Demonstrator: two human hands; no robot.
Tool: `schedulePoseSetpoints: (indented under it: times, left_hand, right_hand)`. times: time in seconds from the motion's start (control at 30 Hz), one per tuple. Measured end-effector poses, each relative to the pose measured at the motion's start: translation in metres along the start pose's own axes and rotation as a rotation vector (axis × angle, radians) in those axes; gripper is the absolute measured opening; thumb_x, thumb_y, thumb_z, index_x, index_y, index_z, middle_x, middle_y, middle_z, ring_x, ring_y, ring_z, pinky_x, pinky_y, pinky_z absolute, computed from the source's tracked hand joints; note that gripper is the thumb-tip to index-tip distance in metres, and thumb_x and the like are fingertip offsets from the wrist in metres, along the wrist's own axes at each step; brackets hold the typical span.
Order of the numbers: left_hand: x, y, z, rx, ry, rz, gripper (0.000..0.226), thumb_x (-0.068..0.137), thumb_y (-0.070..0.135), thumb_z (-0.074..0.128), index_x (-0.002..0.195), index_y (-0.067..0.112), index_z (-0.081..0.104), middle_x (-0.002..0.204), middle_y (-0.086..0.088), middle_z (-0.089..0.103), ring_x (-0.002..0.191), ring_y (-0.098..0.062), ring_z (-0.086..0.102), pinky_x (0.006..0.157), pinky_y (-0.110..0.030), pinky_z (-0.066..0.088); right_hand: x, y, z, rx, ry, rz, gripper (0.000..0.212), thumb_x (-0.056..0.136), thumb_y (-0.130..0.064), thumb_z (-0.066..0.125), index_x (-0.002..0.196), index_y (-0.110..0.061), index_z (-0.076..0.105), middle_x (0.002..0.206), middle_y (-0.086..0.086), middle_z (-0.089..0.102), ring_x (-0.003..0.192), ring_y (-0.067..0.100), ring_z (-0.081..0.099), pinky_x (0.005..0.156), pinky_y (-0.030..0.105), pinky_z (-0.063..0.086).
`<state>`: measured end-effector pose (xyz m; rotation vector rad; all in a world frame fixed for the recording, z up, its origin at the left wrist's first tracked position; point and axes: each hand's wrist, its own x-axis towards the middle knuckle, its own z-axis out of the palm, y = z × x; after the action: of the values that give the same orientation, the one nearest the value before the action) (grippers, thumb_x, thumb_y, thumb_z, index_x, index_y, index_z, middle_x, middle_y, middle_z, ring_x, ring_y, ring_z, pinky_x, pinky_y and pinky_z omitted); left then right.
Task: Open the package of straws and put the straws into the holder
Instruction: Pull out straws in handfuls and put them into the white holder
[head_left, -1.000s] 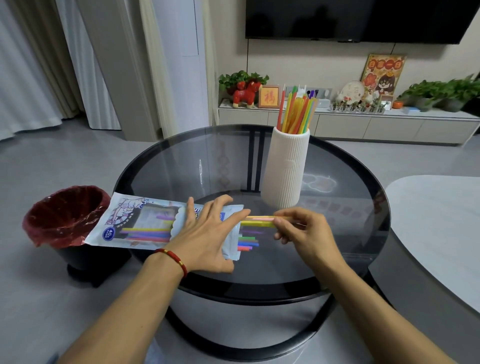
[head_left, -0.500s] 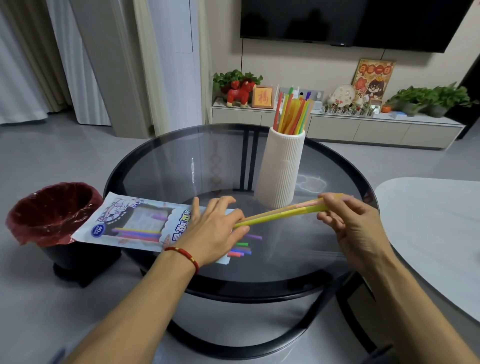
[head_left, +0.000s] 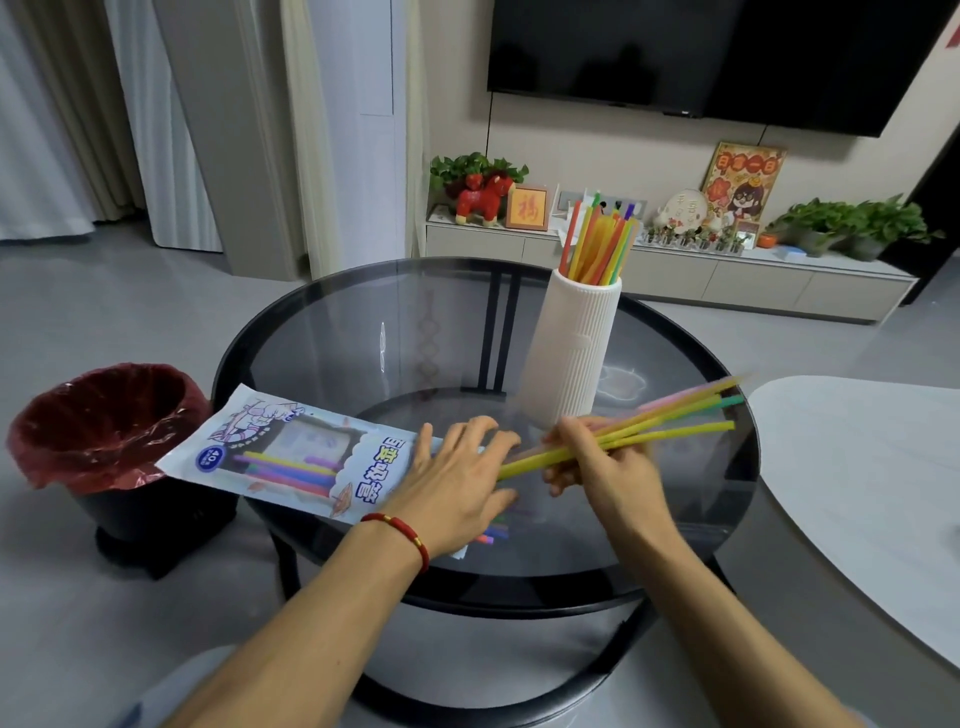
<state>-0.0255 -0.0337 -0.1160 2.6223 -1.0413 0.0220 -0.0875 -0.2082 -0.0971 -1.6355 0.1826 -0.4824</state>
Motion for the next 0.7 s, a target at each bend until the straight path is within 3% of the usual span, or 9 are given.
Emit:
schedulePoseSetpoints:
  times: [0.1, 0.23, 0.33, 0.43, 0.53, 0.7]
  left_hand:
    - [-0.003, -0.002, 0.001, -0.006, -0.033, -0.061, 0.062, 0.099, 0.044, 0.044, 0.152, 0.03, 0.015, 0.156, -0.004, 0.02, 0.145, -0.027, 0.022, 0.12, -0.062, 0.008]
    - [-0.003, -0.003, 0.002, -0.057, -0.002, -0.096, 0.067, 0.101, 0.047, 0.033, 0.157, 0.026, 0.001, 0.151, -0.002, 0.026, 0.142, -0.027, 0.027, 0.121, -0.059, 0.007]
    - [-0.002, -0.004, 0.002, -0.065, -0.014, -0.099, 0.069, 0.1, 0.047, 0.033, 0.156, 0.029, -0.003, 0.15, -0.003, 0.027, 0.142, -0.027, 0.026, 0.121, -0.059, 0.007]
    - [-0.001, -0.004, 0.003, -0.061, -0.035, -0.093, 0.067, 0.101, 0.048, 0.029, 0.155, 0.032, -0.007, 0.153, -0.006, 0.025, 0.144, -0.028, 0.023, 0.121, -0.06, 0.006]
    - [-0.001, -0.004, 0.005, -0.057, -0.04, -0.088, 0.065, 0.102, 0.048, 0.028, 0.155, 0.033, -0.007, 0.155, -0.006, 0.026, 0.145, -0.027, 0.023, 0.121, -0.061, 0.006]
    - [0.0, -0.005, 0.005, -0.082, -0.028, -0.088, 0.065, 0.102, 0.048, 0.028, 0.155, 0.032, -0.005, 0.154, -0.006, 0.026, 0.146, -0.027, 0.021, 0.121, -0.06, 0.004]
  right_hand:
    - [0.014, -0.03, -0.017, -0.23, -0.001, -0.153, 0.028, 0.102, -0.01, 0.062, 0.079, 0.0, 0.076, 0.058, 0.017, 0.072, 0.05, 0.033, 0.07, 0.049, 0.038, 0.061]
    - [0.045, -0.071, -0.033, -0.497, 0.042, -0.323, 0.03, 0.1, -0.019, 0.062, 0.076, -0.009, 0.076, 0.05, 0.008, 0.07, 0.038, 0.02, 0.068, 0.042, 0.023, 0.056]
    - [0.06, -0.074, -0.028, -0.682, -0.01, -0.292, 0.032, 0.101, -0.023, 0.062, 0.073, -0.011, 0.073, 0.049, 0.006, 0.069, 0.036, 0.015, 0.066, 0.041, 0.025, 0.057]
    - [0.054, -0.047, -0.016, -0.822, -0.152, -0.169, 0.033, 0.103, -0.024, 0.062, 0.081, -0.003, 0.073, 0.062, 0.013, 0.073, 0.043, 0.017, 0.071, 0.046, 0.033, 0.063]
    - [0.048, -0.024, -0.012, -0.843, -0.135, -0.15, 0.039, 0.104, -0.025, 0.059, 0.079, 0.002, 0.071, 0.06, 0.016, 0.072, 0.043, 0.024, 0.071, 0.05, 0.044, 0.064]
    - [0.047, -0.018, -0.01, -0.751, -0.078, -0.168, 0.038, 0.104, -0.025, 0.058, 0.075, -0.005, 0.073, 0.051, 0.011, 0.07, 0.037, 0.019, 0.067, 0.045, 0.038, 0.062]
